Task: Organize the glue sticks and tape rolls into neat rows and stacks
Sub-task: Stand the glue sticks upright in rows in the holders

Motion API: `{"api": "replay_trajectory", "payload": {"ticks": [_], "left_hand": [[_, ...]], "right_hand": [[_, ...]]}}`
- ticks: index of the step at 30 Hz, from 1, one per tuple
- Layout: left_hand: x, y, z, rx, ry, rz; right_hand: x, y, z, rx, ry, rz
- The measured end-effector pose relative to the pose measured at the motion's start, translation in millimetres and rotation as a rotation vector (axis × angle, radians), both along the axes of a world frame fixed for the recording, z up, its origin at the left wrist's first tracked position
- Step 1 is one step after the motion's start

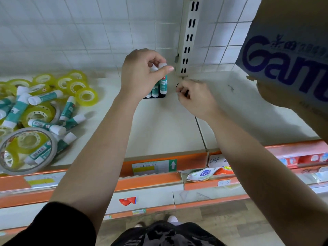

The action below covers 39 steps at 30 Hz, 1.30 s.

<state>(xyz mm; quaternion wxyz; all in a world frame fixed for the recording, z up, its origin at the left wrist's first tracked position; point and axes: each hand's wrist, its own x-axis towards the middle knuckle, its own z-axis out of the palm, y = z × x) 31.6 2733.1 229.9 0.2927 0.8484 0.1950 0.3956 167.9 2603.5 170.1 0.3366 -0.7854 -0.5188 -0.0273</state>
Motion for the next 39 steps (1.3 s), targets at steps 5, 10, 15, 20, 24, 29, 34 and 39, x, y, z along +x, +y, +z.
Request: {"api": "replay_trajectory", "payload": {"ticks": [5, 10, 15, 20, 24, 29, 34, 39], "left_hand": [[10.2, 7.0, -10.7, 0.050, 0.026, 0.011], [14.5, 10.9, -16.7, 0.137, 0.040, 0.031], [15.0, 10.8, -18.5, 0.251, 0.071, 0.040], [13.1, 12.5, -19.6, 0.276, 0.067, 0.058], [10.6, 15.4, -18.4, 0.269, 0.079, 0.039], [10.0, 21.4, -20.1, 0.261, 0.069, 0.008], [13.8, 23.1, -23.9, 0.267, 0.051, 0.027], [15.0, 20.2, -28.3, 0.298, 0.034, 0.023]], "right_hand": [[-1.5, -2.8, -5.6, 0.050, -0.013, 0.028], [-1.5, -3.0, -5.1, 0.070, 0.005, 0.047], [-0.3, -1.1, -8.3, 0.089, 0.029, 0.052], [0.3, -0.6, -8.9, 0.097, 0.035, 0.050], [0.6, -0.3, -9.6, 0.098, 0.041, 0.044], [-1.2, -1.0, -8.2, 0.082, 0.038, 0.041], [-3.8, -1.5, -6.3, 0.077, 0.014, 0.039], [-4.6, -1.9, -5.1, 0.065, 0.004, 0.026]]}}
